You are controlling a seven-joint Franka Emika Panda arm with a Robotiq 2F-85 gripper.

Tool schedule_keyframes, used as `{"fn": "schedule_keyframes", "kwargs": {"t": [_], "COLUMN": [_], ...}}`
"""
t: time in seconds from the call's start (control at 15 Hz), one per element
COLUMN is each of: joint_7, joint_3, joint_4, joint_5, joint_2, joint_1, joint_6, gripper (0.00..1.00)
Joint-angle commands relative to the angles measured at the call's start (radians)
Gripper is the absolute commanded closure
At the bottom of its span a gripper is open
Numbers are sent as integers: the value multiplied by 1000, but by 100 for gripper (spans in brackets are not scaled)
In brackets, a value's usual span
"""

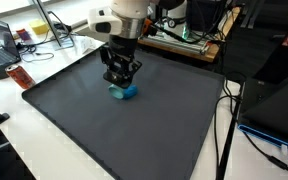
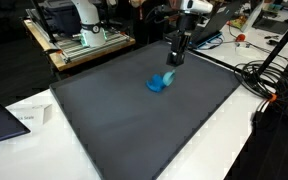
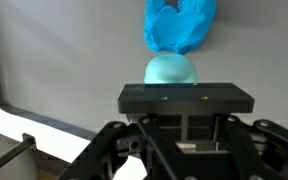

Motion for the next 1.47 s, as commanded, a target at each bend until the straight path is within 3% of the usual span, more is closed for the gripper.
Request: {"fn": "schedule_keyframes", "kwargs": {"t": [0.0,0.87,1.4], "joint_7": [109,343,430], "joint_3": [-36,-9,36], "joint_4": [26,84,124], "joint_5": [-127,-424,-552], "joint_2": [22,130,214], "joint_1": [69,164,181], "joint_6": [-36,-198,-308], "gripper": [78,78,78]}}
